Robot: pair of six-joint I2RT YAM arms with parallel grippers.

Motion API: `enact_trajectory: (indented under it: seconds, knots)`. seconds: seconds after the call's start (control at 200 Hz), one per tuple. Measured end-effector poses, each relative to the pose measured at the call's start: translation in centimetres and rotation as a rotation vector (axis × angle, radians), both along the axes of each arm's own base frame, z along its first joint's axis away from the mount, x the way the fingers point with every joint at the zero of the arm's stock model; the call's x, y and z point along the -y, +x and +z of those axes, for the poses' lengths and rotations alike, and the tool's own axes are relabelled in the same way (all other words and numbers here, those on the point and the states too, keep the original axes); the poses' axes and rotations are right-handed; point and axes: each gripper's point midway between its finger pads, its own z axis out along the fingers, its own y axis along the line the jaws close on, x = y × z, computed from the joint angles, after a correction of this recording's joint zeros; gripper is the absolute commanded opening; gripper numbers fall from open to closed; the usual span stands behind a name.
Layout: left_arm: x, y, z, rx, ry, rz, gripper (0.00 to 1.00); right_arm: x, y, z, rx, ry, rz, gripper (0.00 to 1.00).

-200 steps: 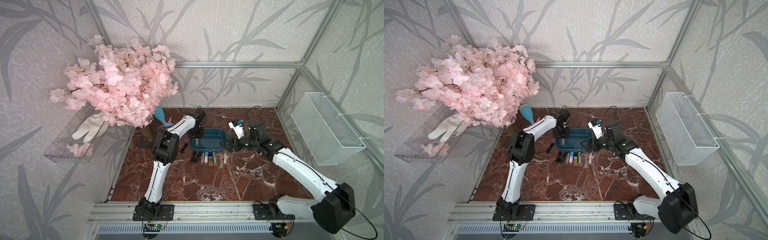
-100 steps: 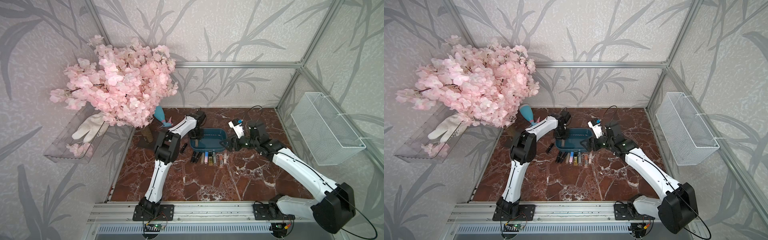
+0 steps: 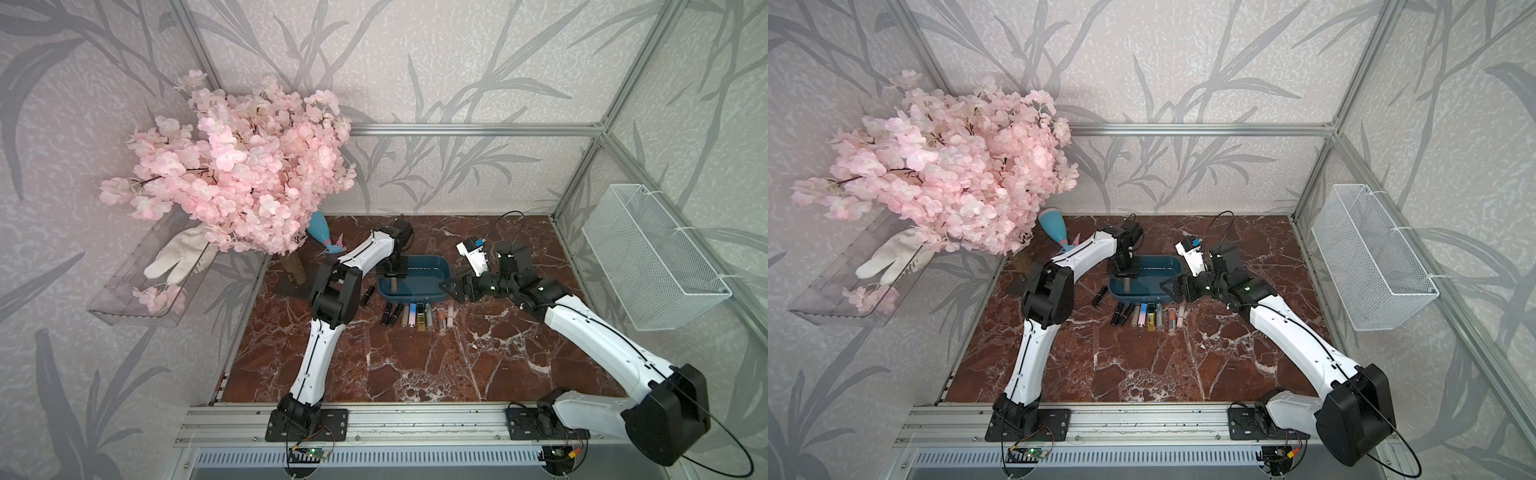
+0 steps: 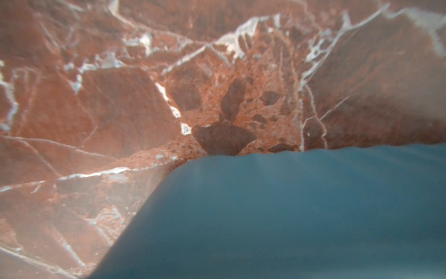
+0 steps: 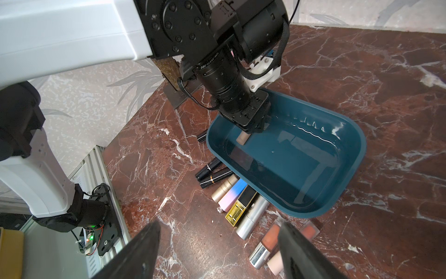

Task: Put the lipstick into the storage box
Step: Place the lipstick in the storage box.

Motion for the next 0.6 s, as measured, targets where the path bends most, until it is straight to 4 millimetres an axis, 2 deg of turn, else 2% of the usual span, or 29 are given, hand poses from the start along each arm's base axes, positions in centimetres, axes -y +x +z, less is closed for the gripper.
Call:
enact_trajectory:
  seconds: [0.21,0.35,0.46,0.6]
  knots:
    - [0.4,0.9,1.6,0.034,-0.023,0.006,0.51,0.0,0.0,0.0,-0.007,0.004,-0.005,0.82]
    - [1.2,1.3,4.0,0.070,-0.074,0.014,0.51,0.1,0.0,0.3,-0.011,0.014,-0.016,0.82]
    - [1.7,1.4,7.6,0.124,-0.134,0.018,0.51,0.2,-0.1,0.7,-0.002,0.027,-0.027,0.82]
    - [2.1,0.7,14.2,0.241,-0.224,0.000,0.51,0.2,-0.2,1.3,-0.002,0.052,-0.041,0.82]
